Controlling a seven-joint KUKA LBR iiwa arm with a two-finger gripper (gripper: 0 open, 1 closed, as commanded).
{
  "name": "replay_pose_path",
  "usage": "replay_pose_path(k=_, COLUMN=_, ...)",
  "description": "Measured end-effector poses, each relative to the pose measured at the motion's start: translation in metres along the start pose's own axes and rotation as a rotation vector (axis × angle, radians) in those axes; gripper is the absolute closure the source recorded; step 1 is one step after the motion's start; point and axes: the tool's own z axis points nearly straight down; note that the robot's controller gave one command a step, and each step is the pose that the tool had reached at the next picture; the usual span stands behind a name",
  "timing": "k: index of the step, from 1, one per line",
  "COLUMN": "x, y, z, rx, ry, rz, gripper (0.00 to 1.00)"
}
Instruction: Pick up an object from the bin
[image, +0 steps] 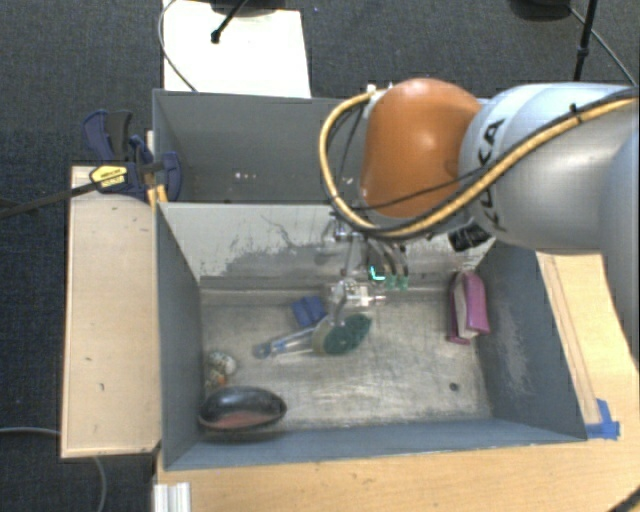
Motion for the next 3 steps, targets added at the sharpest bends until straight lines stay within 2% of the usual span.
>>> replay_pose_path(k=1, x=0.017, y=0.002, z=0.12, rx=-0.002, ry=-0.006, rz=0.044, gripper=0.0)
replay_pose_path(k=2, x=0.015, y=0.002, z=0.115, rx=-0.003, ry=-0.013, rz=0.048, gripper=1.0)
replay_pose_path(k=3, x=0.007, y=0.02, z=-0.029, rx=-0.002, ry=-0.016, rz=0.013, gripper=1.0)
